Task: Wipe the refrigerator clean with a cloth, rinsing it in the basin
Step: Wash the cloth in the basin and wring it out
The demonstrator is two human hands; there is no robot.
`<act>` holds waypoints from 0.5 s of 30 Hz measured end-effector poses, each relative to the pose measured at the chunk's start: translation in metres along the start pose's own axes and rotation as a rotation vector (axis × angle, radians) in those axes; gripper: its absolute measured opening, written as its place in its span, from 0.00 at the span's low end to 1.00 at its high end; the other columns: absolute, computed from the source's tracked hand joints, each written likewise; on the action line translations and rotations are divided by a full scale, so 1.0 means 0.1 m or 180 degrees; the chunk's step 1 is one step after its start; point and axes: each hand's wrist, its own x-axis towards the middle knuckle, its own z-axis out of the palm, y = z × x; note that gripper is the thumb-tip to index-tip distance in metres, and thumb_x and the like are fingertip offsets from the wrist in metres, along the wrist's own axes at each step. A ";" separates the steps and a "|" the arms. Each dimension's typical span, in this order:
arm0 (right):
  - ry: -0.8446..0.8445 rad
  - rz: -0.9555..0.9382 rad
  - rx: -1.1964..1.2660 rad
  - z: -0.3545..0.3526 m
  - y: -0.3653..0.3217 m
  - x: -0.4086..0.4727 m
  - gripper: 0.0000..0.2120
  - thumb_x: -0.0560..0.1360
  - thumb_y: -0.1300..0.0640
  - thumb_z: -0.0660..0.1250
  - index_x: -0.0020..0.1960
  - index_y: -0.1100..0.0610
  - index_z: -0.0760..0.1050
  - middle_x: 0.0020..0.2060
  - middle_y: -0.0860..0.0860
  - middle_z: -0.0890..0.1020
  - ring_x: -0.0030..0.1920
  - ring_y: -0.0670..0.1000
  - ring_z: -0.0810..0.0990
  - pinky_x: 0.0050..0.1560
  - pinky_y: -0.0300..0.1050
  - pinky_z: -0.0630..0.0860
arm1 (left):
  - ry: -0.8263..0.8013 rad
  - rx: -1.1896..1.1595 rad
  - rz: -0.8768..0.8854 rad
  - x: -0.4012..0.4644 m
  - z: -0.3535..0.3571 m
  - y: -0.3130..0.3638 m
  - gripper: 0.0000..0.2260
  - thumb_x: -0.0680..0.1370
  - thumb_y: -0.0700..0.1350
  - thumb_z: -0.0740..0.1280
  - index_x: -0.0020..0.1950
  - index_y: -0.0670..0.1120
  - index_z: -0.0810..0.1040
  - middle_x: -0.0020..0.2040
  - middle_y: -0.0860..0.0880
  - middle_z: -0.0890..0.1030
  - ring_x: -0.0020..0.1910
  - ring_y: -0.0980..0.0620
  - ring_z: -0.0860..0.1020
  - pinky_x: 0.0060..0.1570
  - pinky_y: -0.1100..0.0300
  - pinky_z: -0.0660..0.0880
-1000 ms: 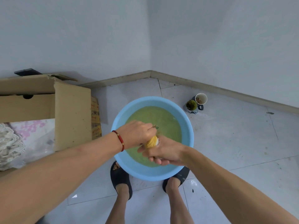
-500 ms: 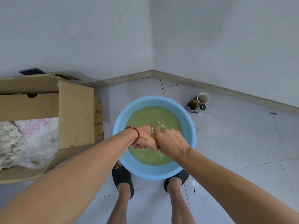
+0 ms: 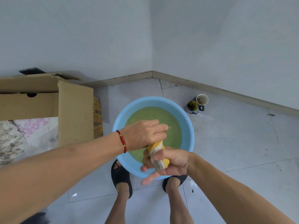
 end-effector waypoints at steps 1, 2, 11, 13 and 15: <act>0.0208 -0.0191 0.0159 0.06 0.04 0.04 0.09 0.73 0.68 0.64 0.52 0.62 0.76 0.43 0.56 0.76 0.53 0.55 0.81 0.64 0.70 0.77 | -0.0024 0.0031 0.0072 0.02 -0.03 -0.02 0.08 0.79 0.32 0.66 0.45 0.43 0.81 0.48 0.46 0.81 0.36 0.48 0.72 0.33 0.54 0.73; 0.0429 -0.0330 0.0262 0.10 0.08 0.06 0.14 0.73 0.72 0.61 0.56 0.64 0.77 0.47 0.59 0.78 0.57 0.57 0.83 0.62 0.68 0.79 | -0.0053 0.0087 0.0157 0.02 -0.05 -0.04 0.09 0.79 0.32 0.65 0.44 0.43 0.80 0.44 0.47 0.80 0.35 0.48 0.71 0.32 0.54 0.73; 0.2481 0.0311 -0.3910 0.04 -0.19 0.21 0.06 0.74 0.59 0.72 0.42 0.57 0.75 0.31 0.49 0.76 0.34 0.53 0.76 0.35 0.44 0.73 | -0.1919 0.0329 -0.1283 0.13 -0.24 0.23 0.07 0.76 0.33 0.65 0.50 0.44 0.76 0.42 0.46 0.75 0.37 0.44 0.73 0.35 0.53 0.68; 0.2772 0.0223 -0.4752 0.01 -0.23 0.25 0.03 0.73 0.58 0.69 0.44 0.56 0.75 0.32 0.46 0.73 0.38 0.56 0.75 0.39 0.45 0.72 | -0.2006 0.0161 -0.2108 0.20 -0.22 0.32 0.07 0.75 0.34 0.65 0.45 0.46 0.74 0.37 0.47 0.70 0.39 0.43 0.72 0.37 0.53 0.69; 0.2827 0.0097 -0.5255 -0.01 -0.26 0.23 0.06 0.75 0.59 0.66 0.52 0.55 0.76 0.34 0.44 0.71 0.39 0.57 0.74 0.41 0.46 0.70 | -0.1870 -0.0209 -0.2754 0.18 -0.15 0.36 0.08 0.73 0.35 0.66 0.40 0.46 0.71 0.34 0.49 0.68 0.36 0.44 0.71 0.36 0.54 0.69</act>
